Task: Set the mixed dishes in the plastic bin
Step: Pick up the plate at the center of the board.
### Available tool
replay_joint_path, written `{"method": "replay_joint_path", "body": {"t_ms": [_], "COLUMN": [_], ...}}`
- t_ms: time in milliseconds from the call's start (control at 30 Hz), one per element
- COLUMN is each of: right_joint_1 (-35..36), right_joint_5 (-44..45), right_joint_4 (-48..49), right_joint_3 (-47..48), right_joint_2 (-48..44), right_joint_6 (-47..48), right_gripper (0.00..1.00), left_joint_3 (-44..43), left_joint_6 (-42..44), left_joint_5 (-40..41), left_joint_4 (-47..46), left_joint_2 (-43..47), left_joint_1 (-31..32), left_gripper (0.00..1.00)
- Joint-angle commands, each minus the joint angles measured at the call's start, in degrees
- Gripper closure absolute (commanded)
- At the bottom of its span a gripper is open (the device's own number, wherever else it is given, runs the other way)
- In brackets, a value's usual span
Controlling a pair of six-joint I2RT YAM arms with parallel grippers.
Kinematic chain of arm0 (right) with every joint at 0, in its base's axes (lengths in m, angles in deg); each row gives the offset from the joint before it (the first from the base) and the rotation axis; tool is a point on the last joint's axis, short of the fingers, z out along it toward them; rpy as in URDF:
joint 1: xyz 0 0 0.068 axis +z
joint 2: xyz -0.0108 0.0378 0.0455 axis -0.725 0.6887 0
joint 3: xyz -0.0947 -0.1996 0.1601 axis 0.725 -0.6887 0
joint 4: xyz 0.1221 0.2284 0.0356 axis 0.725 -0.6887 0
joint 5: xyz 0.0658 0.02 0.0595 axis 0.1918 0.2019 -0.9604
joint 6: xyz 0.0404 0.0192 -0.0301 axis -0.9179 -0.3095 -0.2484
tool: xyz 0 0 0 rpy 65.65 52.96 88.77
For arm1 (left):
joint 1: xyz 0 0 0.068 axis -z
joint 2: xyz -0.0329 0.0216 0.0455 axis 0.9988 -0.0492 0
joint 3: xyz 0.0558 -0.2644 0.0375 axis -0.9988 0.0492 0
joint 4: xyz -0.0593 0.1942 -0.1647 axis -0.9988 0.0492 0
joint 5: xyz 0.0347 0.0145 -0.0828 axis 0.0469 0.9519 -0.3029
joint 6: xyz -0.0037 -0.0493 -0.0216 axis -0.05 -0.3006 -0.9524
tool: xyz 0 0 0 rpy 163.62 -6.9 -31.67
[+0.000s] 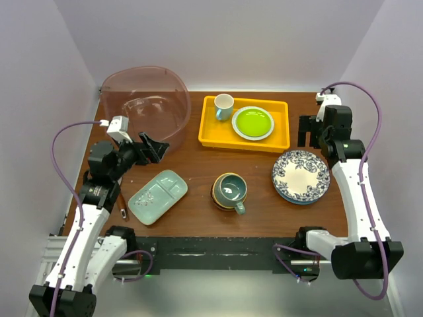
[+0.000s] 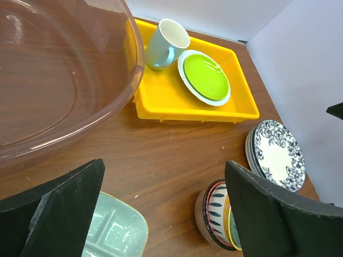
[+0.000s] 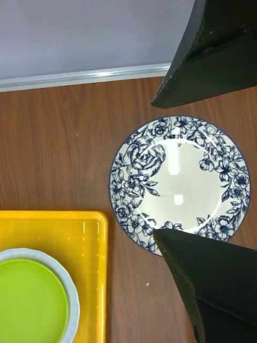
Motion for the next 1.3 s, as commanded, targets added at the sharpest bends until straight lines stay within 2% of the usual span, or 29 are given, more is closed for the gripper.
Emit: {"method": "replay_joint_path", "body": {"t_ms": [0,167,367,467,600,800,900,1000,1267], "right_joint_1": [-1.37,-1.37,-1.37,-1.37,-1.9,-6.9,-15.49,-20.34,-26.51], "right_joint_5": [-1.52,-2.33,-5.04,-5.31,-6.08,-12.85,-19.0,-23.76,-29.91], "right_joint_4": [-0.79,-0.71,6.84,5.46,-4.9,-5.79,-9.12,-10.99,-14.76], "right_joint_3": [2.28,0.53,-6.67,-6.86,-0.81,1.04,4.56,6.76,9.04], "right_joint_2": [-0.24,-1.03,-7.79,-7.02,0.01,1.77,8.53,15.04,29.63], "right_joint_6": [2.71,8.08,15.73,18.89,22.32,23.73,26.0,29.17,36.9], "right_gripper": [0.02,0.02,0.02,0.02,0.02,0.02,0.02,0.02,0.02], "left_joint_3": [-2.27,-2.27,-1.66,-1.13,-0.78,-0.08,0.8,0.89,0.89], "left_joint_6": [0.31,-0.04,-0.39,-0.22,-0.57,0.57,0.92,1.36,2.16], "left_joint_5": [-1.49,-2.99,-3.87,-4.22,-4.92,-4.92,-4.66,-4.75,-4.75], "left_joint_4": [-3.0,-3.88,-4.68,-5.2,-5.99,-4.5,-4.41,-4.32,-4.59], "left_joint_2": [0.23,-0.91,-1.53,-1.79,-2.49,-2.32,-1.53,-1.53,-2.67], "left_joint_1": [-0.5,-0.5,-0.5,-0.5,-0.5,-0.41,-0.5,-0.5,-0.5], "left_gripper": [0.0,0.0,0.0,0.0,0.0,0.0,0.0,0.0,0.0]}}
